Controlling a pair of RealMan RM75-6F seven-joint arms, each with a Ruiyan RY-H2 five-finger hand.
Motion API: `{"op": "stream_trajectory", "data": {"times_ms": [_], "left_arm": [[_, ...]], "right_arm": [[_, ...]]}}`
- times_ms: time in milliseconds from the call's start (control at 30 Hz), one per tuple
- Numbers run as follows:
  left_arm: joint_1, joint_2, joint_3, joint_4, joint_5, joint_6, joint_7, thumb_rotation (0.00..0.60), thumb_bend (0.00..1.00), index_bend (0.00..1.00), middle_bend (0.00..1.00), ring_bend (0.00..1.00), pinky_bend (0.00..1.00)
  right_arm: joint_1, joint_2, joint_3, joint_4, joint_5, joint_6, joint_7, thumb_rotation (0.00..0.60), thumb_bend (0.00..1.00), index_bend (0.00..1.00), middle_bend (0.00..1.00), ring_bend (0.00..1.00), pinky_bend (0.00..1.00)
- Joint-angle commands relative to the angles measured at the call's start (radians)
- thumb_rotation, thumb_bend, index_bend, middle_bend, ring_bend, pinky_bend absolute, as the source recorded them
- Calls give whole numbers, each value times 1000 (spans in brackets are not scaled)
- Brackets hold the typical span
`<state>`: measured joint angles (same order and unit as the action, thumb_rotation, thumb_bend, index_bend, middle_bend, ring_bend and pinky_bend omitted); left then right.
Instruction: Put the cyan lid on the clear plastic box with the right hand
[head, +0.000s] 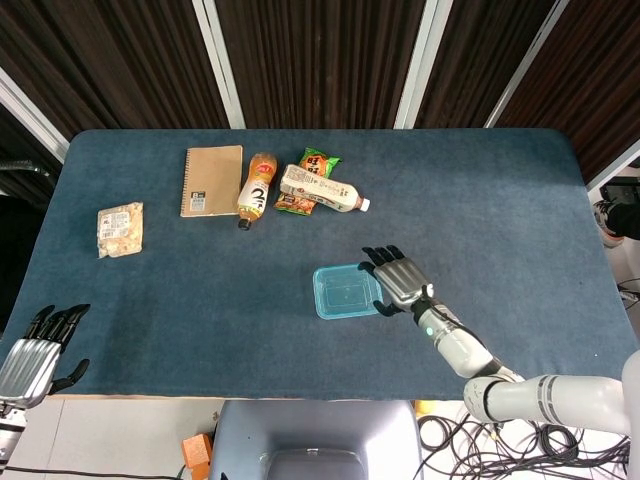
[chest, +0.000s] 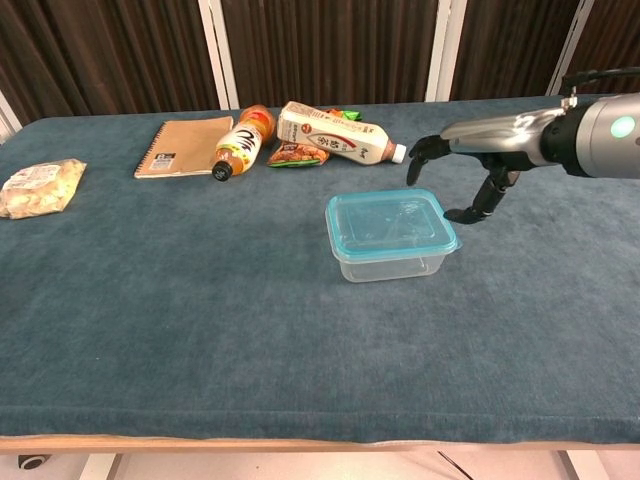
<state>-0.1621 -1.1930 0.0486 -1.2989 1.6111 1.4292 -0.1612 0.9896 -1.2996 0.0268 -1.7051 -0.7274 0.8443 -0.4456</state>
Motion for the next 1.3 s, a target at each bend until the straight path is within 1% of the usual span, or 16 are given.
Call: {"op": "stream_trajectory", "data": {"times_ms": [33,267,300,400,433,533,733,933,1067,1167,1300], "left_arm": [[-3,-1,0,-4,2,-2,8,600,325,0,123,152,92],[-3,4,-2,-10,-5,-7,16,600,326,0,123,152,92],[-3,4,-2,-9,-5,-7,15,600,327,0,123,152,91],[-1,2,-2,-2,-2,-2,11,600,332,0,123,152,86],[0,2,-1,1,-2,-1,8,600,332,0,123,152,85],[3,2,-1,6,-4,2,0,600,337,0,123,152,84],[8,4,-1,9,-5,9,-4,600,338,0,123,152,85],[8,7,-2,7,-4,9,-6,600,338,0,123,151,84],[6,9,-3,5,-4,9,-7,600,338,0,123,152,85],[5,10,-4,6,-6,5,-9,600,338,0,123,152,85],[3,9,-4,7,-5,0,-13,600,339,0,123,152,85]], "right_arm": [[-6,-12,2,23,1,-11,12,600,498,291,0,0,0],[2,-38,23,71,26,-50,35,600,527,281,0,0,0],[4,-40,24,75,28,-58,37,590,531,282,0,0,0],[14,-46,29,82,40,-90,45,483,538,291,0,0,0],[18,-49,27,88,42,-95,41,467,541,290,0,0,0],[24,-62,21,101,58,-92,28,452,560,286,0,0,0],[31,-79,15,116,91,-85,15,452,574,298,0,0,0],[28,-82,12,122,99,-86,19,465,574,299,0,0,0],[15,-75,31,107,58,-68,47,475,575,298,0,0,0],[0,-67,49,90,3,-43,73,507,574,283,0,0,0],[5,-87,67,86,-25,-25,70,521,574,275,0,0,0]]}}
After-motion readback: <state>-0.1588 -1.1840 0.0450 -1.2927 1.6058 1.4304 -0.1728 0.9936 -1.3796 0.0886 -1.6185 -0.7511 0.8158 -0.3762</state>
